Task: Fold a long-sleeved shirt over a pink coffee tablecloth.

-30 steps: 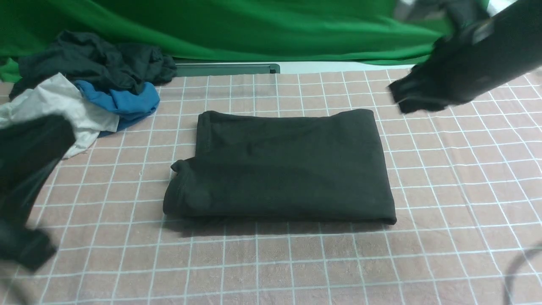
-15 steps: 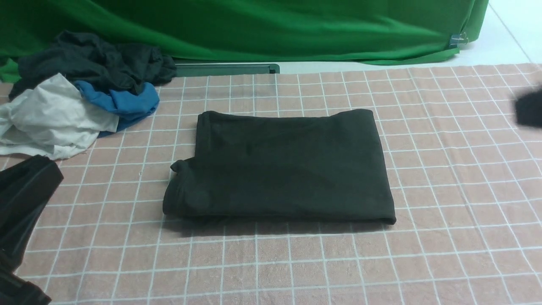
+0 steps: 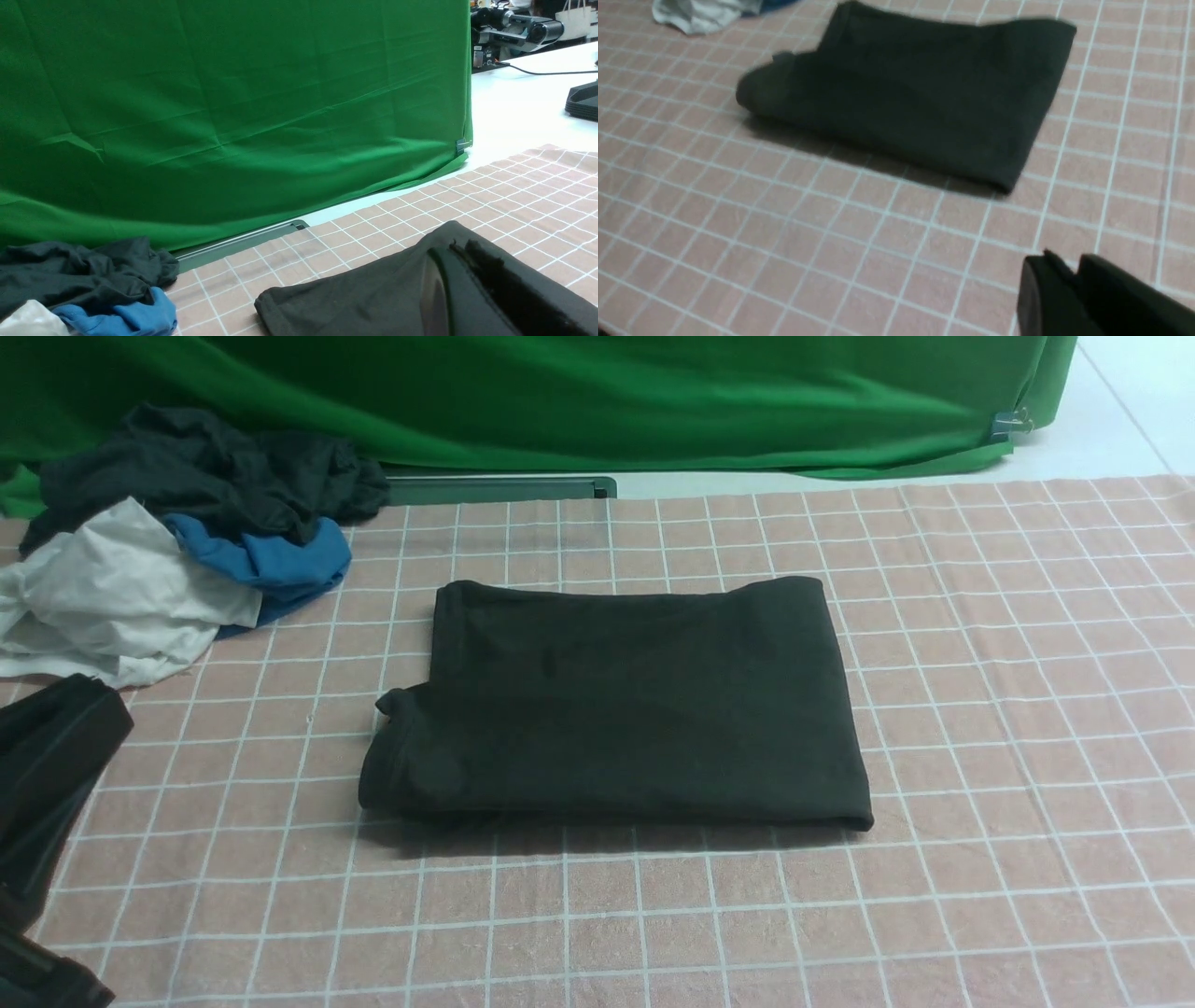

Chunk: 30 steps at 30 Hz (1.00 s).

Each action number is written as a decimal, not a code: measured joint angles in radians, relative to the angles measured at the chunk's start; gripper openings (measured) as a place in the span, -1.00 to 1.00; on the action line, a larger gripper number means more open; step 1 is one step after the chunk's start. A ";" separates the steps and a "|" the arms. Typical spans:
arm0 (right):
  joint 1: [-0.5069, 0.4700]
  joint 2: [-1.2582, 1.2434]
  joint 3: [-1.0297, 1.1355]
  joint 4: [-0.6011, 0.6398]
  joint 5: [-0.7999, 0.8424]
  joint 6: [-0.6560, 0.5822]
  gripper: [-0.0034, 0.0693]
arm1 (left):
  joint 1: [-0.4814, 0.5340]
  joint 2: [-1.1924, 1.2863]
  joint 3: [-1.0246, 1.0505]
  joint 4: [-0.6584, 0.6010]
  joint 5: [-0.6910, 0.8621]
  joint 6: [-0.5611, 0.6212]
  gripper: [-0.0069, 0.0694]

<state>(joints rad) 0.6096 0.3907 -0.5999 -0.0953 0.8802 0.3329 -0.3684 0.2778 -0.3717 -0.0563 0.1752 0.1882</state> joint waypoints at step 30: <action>-0.521 -0.345 0.606 -0.008 -0.730 -0.094 -0.84 | 0.000 -0.001 0.000 0.007 0.000 0.000 -0.77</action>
<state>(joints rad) 0.0882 0.0461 0.0058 -0.1033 0.1506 0.2393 -0.3684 0.2771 -0.3717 -0.0497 0.1752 0.1882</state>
